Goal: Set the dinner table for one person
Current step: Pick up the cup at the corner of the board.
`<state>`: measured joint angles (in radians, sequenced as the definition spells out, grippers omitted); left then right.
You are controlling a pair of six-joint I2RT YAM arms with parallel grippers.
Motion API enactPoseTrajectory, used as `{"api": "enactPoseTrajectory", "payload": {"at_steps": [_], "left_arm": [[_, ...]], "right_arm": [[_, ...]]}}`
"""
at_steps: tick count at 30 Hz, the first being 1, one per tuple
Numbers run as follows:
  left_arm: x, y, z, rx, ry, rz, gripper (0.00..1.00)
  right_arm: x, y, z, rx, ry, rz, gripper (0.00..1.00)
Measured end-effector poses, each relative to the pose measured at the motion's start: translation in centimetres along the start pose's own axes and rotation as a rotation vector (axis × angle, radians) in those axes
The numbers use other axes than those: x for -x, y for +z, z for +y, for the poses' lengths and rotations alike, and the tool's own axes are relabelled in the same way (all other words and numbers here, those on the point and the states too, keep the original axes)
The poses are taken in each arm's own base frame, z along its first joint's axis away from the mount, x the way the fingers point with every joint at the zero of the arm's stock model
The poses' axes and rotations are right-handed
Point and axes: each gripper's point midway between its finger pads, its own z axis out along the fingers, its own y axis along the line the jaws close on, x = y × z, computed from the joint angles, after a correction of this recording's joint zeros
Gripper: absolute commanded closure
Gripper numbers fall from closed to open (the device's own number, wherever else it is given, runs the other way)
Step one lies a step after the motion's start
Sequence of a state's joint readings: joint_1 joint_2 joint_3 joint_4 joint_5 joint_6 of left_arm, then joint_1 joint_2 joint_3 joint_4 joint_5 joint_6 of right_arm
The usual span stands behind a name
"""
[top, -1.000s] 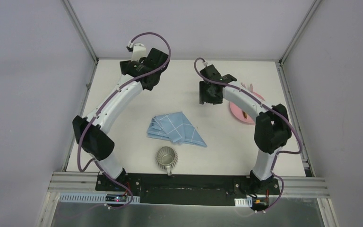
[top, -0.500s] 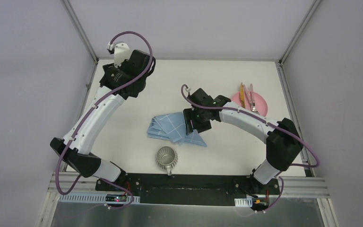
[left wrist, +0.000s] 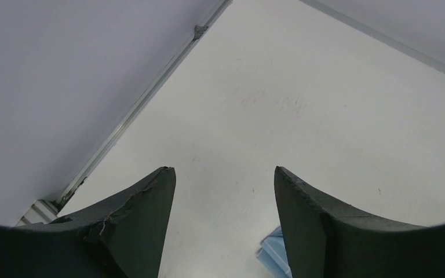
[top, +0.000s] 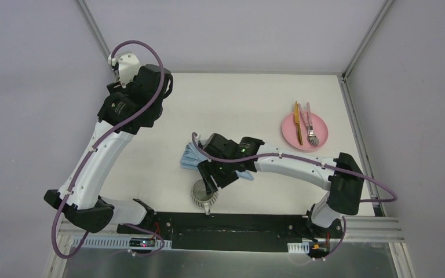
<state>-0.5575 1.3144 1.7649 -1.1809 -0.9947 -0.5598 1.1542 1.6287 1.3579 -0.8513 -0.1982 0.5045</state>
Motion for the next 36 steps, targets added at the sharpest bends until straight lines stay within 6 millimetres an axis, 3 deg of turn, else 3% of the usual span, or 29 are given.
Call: {"api": "enactPoseTrajectory", "payload": {"at_steps": [5, 11, 19, 22, 26, 27, 36], "left_arm": [[-1.3, -0.2, 1.2, 0.007, 0.018, 0.011, 0.36], [-1.9, -1.0, 3.0, -0.018, -0.015, 0.005, 0.37], [-2.8, -0.6, 1.9, -0.043, -0.013, 0.022, 0.37], [-3.3, -0.4, 1.7, -0.046, -0.005, 0.029, 0.36], [-3.4, -0.3, 1.6, -0.046, -0.004, 0.029, 0.37], [-3.4, -0.3, 1.6, -0.046, -0.004, 0.03, 0.37], [-3.4, -0.3, 1.5, -0.048, -0.008, 0.028, 0.42]], "right_arm": [[-1.0, 1.4, 0.6, -0.029, -0.014, 0.03, 0.37], [-1.4, 4.0, -1.3, -0.129, 0.006, 0.063, 0.37], [-0.4, 6.5, -3.7, -0.266, -0.003, 0.059, 0.39], [-0.3, 7.4, -4.1, -0.289, -0.003, 0.071, 0.5], [-0.6, 8.6, -4.7, -0.312, -0.002, 0.091, 0.96], [-0.6, 8.6, -5.1, -0.328, -0.008, 0.092, 1.0], [-0.4, 8.8, -5.4, -0.353, 0.005, 0.078, 1.0]]}}
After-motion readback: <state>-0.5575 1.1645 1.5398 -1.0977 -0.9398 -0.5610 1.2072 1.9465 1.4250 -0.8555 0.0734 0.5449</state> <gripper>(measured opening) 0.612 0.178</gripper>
